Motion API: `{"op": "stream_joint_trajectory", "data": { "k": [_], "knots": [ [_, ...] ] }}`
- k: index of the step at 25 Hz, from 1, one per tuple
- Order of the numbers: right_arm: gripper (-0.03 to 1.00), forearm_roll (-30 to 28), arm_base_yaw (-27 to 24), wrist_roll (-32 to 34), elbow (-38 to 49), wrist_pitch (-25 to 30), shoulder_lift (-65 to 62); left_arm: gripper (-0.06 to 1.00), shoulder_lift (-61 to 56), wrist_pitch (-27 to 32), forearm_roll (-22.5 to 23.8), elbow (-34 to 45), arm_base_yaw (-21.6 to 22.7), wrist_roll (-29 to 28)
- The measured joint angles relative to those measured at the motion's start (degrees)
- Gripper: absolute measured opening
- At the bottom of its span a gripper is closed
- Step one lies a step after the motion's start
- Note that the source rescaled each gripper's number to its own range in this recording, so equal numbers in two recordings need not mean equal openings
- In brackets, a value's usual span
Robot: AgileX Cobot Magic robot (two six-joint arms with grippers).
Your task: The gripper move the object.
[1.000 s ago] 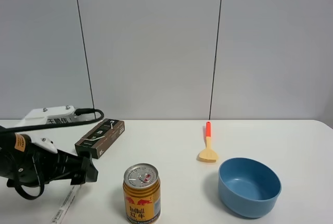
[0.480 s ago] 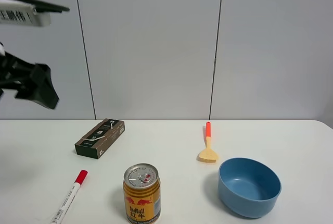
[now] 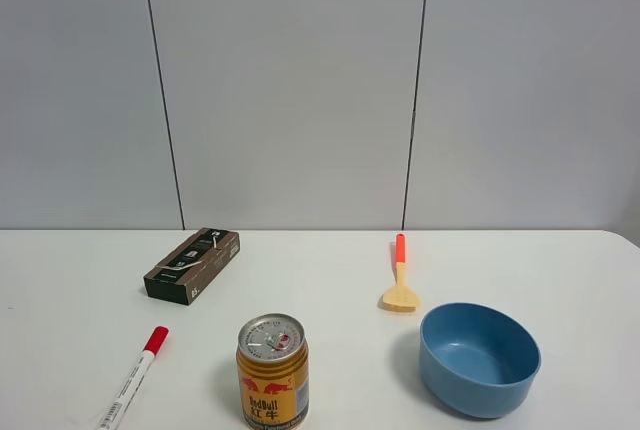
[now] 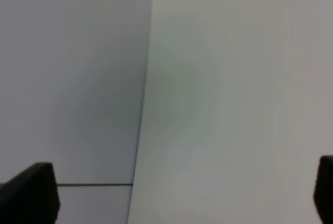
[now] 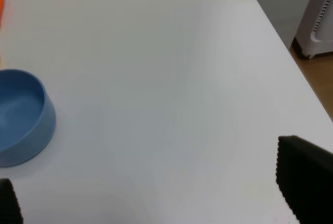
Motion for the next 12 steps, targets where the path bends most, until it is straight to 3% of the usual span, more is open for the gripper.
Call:
{"op": "stream_joint_trajectory", "data": {
  "k": [4,7,9,12],
  "knots": [
    [1.0,0.0,0.0,0.0,0.0,0.0,0.0,0.99,-8.4,-4.6,-5.6,5.4,12.0,0.6],
    [1.0,0.0,0.0,0.0,0.0,0.0,0.0,0.99,-17.4,-8.8,-9.5,13.1,18.5,0.7],
    [1.0,0.0,0.0,0.0,0.0,0.0,0.0,0.99,-23.3,-11.4,-13.3,19.7,20.6,0.9],
    [1.0,0.0,0.0,0.0,0.0,0.0,0.0,0.99,-31.6,-13.8,-23.1,28.8,21.1,2.4]
  ]
}}
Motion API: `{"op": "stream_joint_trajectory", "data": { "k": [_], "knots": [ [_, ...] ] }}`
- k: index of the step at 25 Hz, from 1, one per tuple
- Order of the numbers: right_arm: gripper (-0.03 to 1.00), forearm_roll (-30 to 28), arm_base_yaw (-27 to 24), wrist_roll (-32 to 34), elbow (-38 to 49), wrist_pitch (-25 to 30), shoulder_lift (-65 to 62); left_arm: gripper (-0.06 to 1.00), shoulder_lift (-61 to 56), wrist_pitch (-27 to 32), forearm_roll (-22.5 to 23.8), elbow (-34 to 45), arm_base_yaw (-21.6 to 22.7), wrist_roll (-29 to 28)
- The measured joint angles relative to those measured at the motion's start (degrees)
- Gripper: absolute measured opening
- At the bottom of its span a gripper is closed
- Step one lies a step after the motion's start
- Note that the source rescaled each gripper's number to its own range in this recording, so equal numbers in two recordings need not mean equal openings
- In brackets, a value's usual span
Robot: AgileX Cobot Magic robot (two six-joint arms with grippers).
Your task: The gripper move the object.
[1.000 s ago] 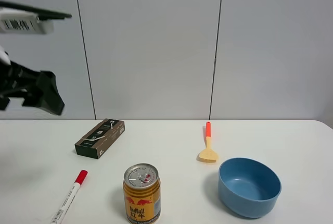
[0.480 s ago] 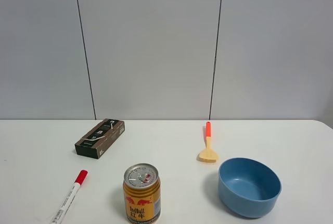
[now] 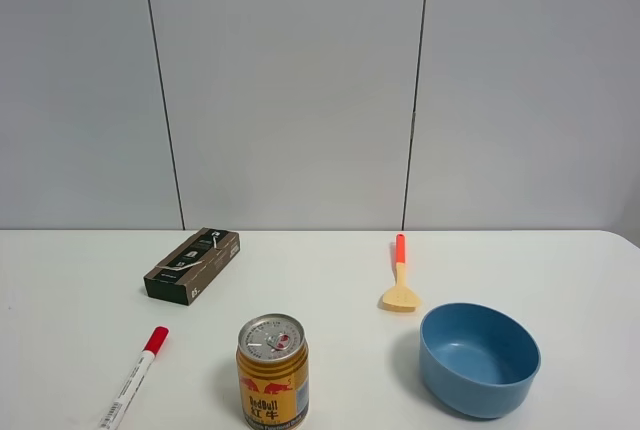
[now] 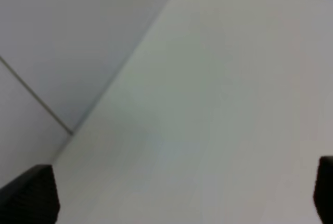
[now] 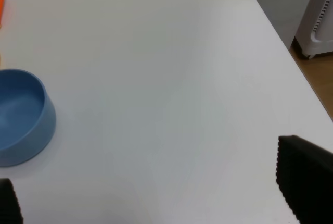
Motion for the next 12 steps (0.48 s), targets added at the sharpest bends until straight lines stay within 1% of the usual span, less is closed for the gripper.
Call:
{"op": "stream_joint_trajectory", "data": {
  "k": [2,3,5,8,12],
  "knots": [
    [1.0,0.0,0.0,0.0,0.0,0.0,0.0,0.99,-4.3,-0.2,-4.5,4.6,0.0,1.2],
    [1.0,0.0,0.0,0.0,0.0,0.0,0.0,0.99,-6.5,-0.3,-5.8,6.3,0.0,1.6],
    [1.0,0.0,0.0,0.0,0.0,0.0,0.0,0.99,-10.7,-0.3,-5.8,8.2,0.0,1.7],
    [1.0,0.0,0.0,0.0,0.0,0.0,0.0,0.99,-16.6,-0.7,-6.4,8.7,0.0,1.7],
    [1.0,0.0,0.0,0.0,0.0,0.0,0.0,0.99,-23.9,-0.5,-11.1,8.9,0.0,0.9]
  ]
}}
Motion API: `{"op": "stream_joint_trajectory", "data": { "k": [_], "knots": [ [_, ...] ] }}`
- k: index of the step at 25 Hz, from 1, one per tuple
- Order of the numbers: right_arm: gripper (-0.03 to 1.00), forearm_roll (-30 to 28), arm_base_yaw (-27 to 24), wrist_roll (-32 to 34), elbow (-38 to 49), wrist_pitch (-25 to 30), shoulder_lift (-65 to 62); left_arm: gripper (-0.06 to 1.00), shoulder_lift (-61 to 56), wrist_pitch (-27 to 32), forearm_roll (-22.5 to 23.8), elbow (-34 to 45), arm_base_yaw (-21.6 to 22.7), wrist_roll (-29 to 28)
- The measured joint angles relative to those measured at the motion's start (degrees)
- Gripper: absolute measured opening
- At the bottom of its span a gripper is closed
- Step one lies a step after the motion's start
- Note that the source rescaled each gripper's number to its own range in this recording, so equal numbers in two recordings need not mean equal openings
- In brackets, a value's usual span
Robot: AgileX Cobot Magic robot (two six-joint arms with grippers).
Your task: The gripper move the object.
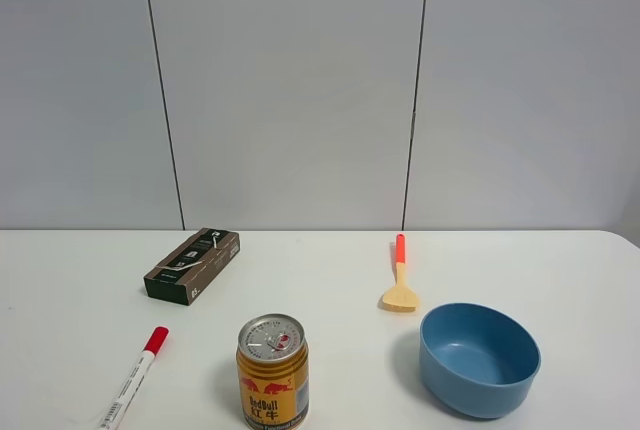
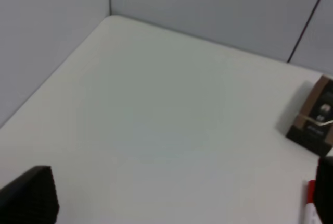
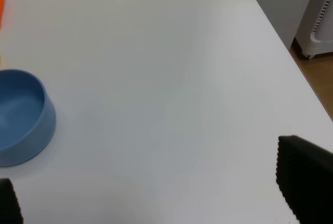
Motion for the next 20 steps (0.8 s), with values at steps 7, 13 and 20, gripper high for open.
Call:
{"op": "stream_joint_trajectory", "data": {
  "k": [7,13,20],
  "knots": [
    [1.0,0.0,0.0,0.0,0.0,0.0,0.0,0.99,-5.8,2.9,-4.3,0.0,-2.5,0.0],
    [1.0,0.0,0.0,0.0,0.0,0.0,0.0,0.99,-6.0,3.9,-4.4,0.0,-7.9,4.1],
    [1.0,0.0,0.0,0.0,0.0,0.0,0.0,1.0,-6.0,4.3,-4.4,0.0,-9.8,5.2]
  ]
}}
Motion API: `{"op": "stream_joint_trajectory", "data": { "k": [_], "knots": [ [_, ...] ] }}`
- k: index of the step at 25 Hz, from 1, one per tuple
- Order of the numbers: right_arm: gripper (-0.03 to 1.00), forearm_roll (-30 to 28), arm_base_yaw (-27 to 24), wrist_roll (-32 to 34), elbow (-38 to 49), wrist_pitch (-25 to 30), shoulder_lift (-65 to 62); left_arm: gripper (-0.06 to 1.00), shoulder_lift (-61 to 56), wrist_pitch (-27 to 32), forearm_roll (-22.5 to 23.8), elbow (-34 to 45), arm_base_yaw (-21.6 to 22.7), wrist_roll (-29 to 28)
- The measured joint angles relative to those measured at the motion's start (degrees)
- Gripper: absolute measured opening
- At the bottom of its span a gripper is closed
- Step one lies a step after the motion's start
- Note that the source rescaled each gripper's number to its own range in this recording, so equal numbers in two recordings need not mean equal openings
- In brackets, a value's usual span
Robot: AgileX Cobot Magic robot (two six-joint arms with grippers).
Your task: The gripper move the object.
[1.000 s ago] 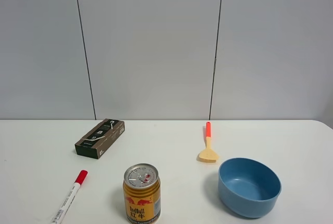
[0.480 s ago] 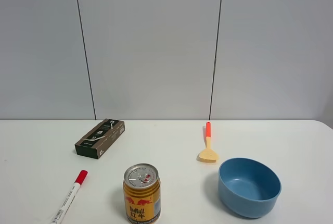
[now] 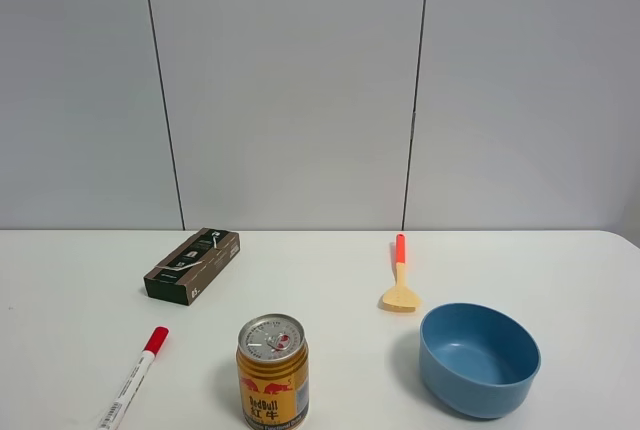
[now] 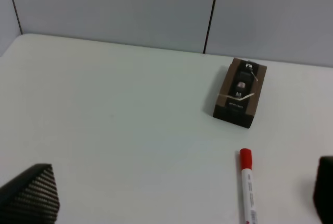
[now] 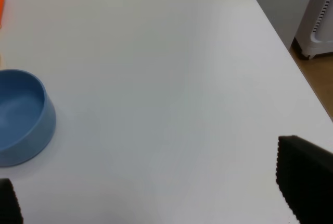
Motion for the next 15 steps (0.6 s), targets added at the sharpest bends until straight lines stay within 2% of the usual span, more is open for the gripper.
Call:
{"op": "stream_joint_trajectory", "data": {
  "k": [6,10,13,15],
  "knots": [
    [1.0,0.0,0.0,0.0,0.0,0.0,0.0,1.0,-0.1,0.9,0.9,-0.1,0.0,0.2],
    [1.0,0.0,0.0,0.0,0.0,0.0,0.0,1.0,-0.1,4.3,5.1,-0.9,0.0,1.9],
    [1.0,0.0,0.0,0.0,0.0,0.0,0.0,1.0,-0.1,5.3,5.6,-1.0,0.0,2.4],
    [1.0,0.0,0.0,0.0,0.0,0.0,0.0,1.0,-0.1,8.1,5.6,-1.1,0.0,2.5]
  ]
}}
